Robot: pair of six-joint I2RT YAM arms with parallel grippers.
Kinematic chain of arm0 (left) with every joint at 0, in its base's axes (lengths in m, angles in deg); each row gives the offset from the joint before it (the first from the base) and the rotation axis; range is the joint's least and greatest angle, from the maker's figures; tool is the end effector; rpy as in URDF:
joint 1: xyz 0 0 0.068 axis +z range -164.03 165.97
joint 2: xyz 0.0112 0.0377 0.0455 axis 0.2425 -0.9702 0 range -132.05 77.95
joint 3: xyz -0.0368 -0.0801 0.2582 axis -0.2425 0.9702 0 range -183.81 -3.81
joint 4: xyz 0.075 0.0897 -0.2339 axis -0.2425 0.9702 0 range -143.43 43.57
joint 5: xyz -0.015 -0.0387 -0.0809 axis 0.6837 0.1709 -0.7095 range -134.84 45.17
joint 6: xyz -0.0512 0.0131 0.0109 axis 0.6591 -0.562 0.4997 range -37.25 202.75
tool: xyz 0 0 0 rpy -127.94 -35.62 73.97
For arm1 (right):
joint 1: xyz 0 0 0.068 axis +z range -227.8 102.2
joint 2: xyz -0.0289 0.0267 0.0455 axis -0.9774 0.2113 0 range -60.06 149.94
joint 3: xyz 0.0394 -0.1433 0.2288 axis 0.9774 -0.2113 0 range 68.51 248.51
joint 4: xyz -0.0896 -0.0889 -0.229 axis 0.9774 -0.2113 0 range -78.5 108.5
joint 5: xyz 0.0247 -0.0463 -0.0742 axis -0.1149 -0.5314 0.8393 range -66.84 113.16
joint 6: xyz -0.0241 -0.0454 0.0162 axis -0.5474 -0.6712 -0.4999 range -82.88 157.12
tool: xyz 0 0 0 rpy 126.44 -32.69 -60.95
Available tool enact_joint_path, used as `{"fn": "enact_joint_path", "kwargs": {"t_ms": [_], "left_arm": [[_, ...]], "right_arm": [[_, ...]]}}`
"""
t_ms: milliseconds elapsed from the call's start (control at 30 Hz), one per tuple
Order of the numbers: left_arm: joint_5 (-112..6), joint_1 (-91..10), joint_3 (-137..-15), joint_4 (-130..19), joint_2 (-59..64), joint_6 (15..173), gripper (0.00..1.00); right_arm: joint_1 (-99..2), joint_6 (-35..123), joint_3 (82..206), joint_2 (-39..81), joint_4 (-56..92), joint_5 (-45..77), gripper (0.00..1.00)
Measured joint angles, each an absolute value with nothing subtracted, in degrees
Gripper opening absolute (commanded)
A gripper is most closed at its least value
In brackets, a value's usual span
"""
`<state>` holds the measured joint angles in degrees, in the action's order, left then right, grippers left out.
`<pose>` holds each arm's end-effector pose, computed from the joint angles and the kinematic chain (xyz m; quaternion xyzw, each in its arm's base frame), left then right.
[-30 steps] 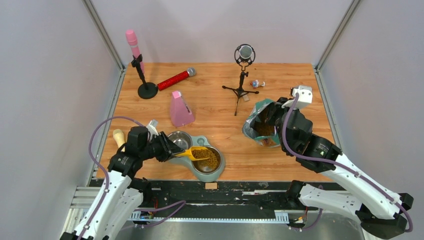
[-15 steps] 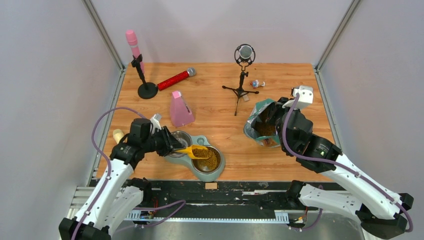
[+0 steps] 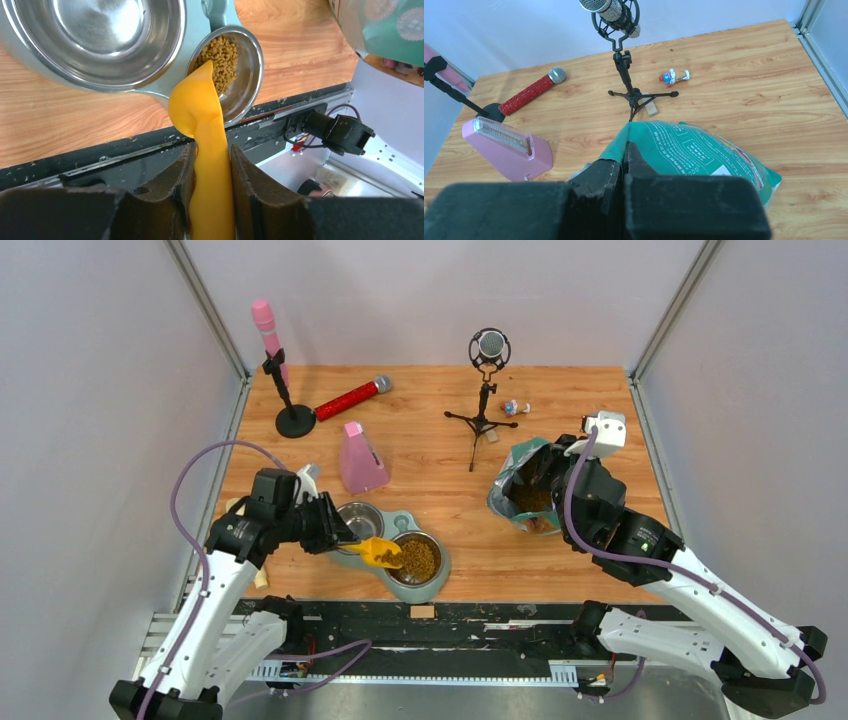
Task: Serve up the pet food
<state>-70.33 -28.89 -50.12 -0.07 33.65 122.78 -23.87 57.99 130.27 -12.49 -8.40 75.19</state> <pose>0.1315 -0.0508 0.2836 -0.1293 0.9142 -0.3335 0.1905 0.1158 0.1113 0.4056 0.0629 0.7508 0.0687 0.6540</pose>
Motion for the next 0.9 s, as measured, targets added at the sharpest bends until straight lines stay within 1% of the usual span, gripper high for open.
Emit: {"fn": "enact_joint_path", "kwargs": {"t_ms": [267, 533, 767, 900], "left_arm": [[-69.70, -28.89, -54.88, 6.49, 32.84, 119.81, 0.00], [-66.70, -28.89, -61.05, 11.43, 31.40, 117.07, 0.00], [-67.03, -28.89, -62.86, 11.60, 30.79, 117.23, 0.00], [-70.16, -28.89, -64.89, 6.86, 30.96, 120.20, 0.00]], "right_arm": [[-23.87, 57.81, 130.27, -12.49, -8.38, 75.17, 0.00], [-23.87, 56.67, 130.27, -12.47, -8.20, 75.08, 0.00], [-23.87, 55.41, 130.27, -12.27, -7.94, 74.86, 0.00], [-23.87, 54.29, 130.40, -11.24, -7.39, 74.51, 0.00]]}}
